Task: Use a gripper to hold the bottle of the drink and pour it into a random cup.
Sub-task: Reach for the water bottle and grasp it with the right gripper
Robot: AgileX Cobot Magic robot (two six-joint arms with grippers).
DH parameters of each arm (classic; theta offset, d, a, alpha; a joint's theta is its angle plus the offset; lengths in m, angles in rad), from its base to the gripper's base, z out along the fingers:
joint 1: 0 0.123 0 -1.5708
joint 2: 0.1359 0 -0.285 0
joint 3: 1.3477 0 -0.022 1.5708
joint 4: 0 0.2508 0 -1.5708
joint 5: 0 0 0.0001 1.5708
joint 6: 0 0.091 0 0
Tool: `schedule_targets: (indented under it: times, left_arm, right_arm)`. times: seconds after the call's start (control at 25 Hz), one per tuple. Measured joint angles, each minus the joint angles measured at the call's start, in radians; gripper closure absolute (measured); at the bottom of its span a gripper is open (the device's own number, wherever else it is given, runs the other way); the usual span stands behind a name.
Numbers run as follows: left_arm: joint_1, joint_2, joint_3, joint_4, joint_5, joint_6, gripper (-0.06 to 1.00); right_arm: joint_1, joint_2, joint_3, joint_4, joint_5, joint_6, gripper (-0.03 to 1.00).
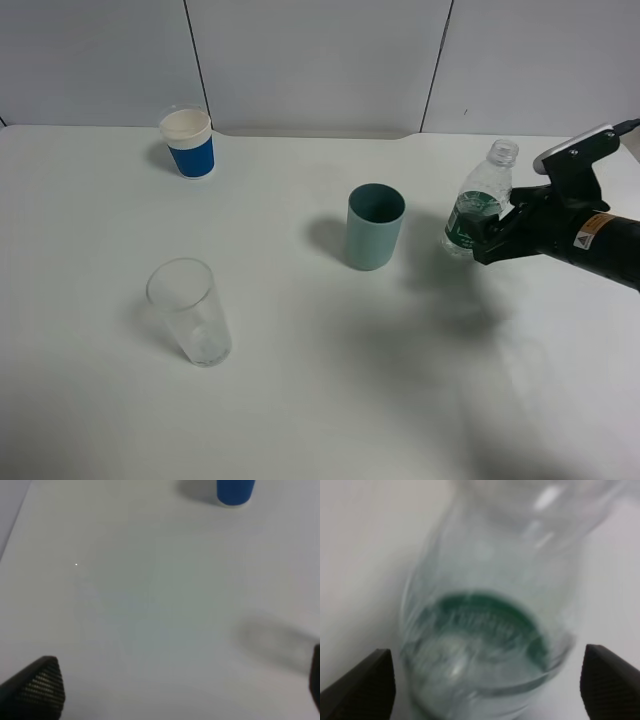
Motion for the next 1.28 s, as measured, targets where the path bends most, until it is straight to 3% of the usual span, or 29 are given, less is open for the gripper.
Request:
schedule_targets:
  times: [0.8,1.28]
  left_arm:
    - [0.000,0.000,0.000,0.000,0.000,0.000,-0.05]
    - [0.000,0.000,0.000,0.000,0.000,0.000,-0.05]
  right_arm:
    - [-0.006,0.163,0.003,0.039,-0.190,-0.029,0.23]
    - [-0.007,0.248,-0.049,0.046,-0.224,-0.044,0.23]
